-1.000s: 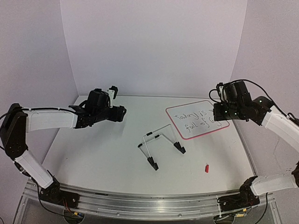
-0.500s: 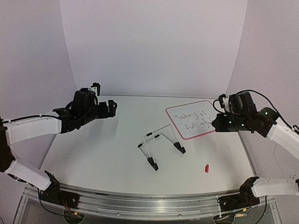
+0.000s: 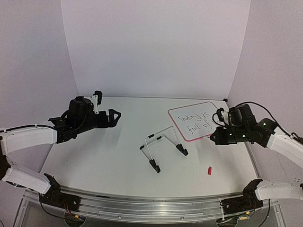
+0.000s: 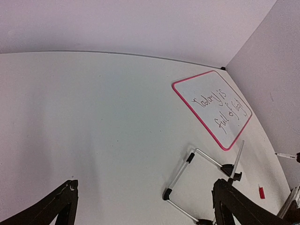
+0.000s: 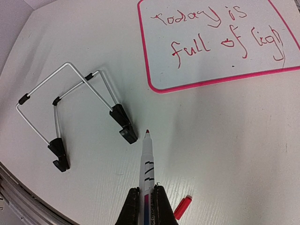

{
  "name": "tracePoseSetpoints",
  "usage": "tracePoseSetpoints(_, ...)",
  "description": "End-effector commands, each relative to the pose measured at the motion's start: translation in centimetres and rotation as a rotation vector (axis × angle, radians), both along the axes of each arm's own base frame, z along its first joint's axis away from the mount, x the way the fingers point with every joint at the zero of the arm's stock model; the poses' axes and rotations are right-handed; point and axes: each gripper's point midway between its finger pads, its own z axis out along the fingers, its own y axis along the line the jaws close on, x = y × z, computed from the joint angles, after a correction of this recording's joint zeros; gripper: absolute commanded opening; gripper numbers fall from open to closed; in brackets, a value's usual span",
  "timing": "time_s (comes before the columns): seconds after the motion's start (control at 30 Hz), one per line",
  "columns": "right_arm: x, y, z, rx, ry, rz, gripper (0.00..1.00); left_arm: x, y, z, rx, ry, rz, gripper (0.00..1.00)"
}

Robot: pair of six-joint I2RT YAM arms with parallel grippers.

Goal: Write a sentence on the whiteboard
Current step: Pick up the pen cap from the corner of the board.

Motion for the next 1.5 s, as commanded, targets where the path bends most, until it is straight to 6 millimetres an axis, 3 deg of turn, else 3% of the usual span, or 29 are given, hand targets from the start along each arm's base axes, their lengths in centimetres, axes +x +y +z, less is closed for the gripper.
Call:
tracePoseSetpoints(0.0, -0.4, 1.5, 1.8, 0.105, -0.002, 0.033, 0.00, -1.8, -2.8, 3.1, -0.071, -0.080, -0.208, 1.00)
tracePoseSetpoints(0.13, -1.8, -1.3, 0.4, 0.009, 0.094, -0.087, 0.00, -2.8, -5.0, 4.5, -0.119, -0.078, -0.335, 1.00)
tracePoseSetpoints(0.2, -2.9, -3.7, 0.0, -0.078, 0.140, -0.169, 0.00, -2.2, -6.4, 5.6, -0.129, -0.030, -0.341, 0.99)
tracePoseSetpoints(0.27, -3.7, -6.8, 0.1, -0.192, 0.147, -0.270, 0.00, -2.0, -8.6, 5.3, -0.103, 0.046, -0.356, 0.98)
tracePoseSetpoints(0.37, -4.8, -10.9, 1.3, -0.340, 0.117, -0.393, 0.00, -3.2, -13.7, 4.8, -0.063, 0.099, -0.433, 0.98)
tracePoseSetpoints(0.43, -5.3, -12.3, 2.0, -0.388, 0.099, -0.436, 0.00, -4.3, -18.0, 4.3, -0.011, 0.122, -0.477, 0.98)
tracePoseSetpoints(0.5, -5.6, -13.2, 2.4, -0.411, 0.081, -0.465, 0.00, -5.5, -21.6, 3.6, 0.021, 0.147, -0.532, 0.99)
tracePoseSetpoints(0.57, -5.8, -13.7, 2.5, -0.415, 0.061, -0.486, 0.00, -7.9, -25.3, 2.9, 0.043, 0.165, -0.599, 0.99)
tracePoseSetpoints(0.73, -6.4, -14.5, 2.6, -0.408, 0.028, -0.504, 0.00, -11.5, -31.2, 0.3, 0.166, 0.191, -0.619, 0.99)
tracePoseSetpoints(0.93, -7.1, -15.2, 2.6, -0.410, -0.007, -0.496, 0.00, -14.3, -34.9, -3.3, 0.167, 0.270, -0.671, 0.99)
tracePoseSetpoints(1.2, -7.7, -15.7, 1.8, -0.417, -0.005, -0.496, 0.00, -14.5, -37.9, -9.5, 0.175, 0.395, -0.637, 0.98)
tracePoseSetpoints(1.47, -8.0, -16.1, 1.4, -0.420, -0.014, -0.517, 0.00, -14.9, -40.1, -12.9, 0.195, 0.438, -0.613, 0.97)
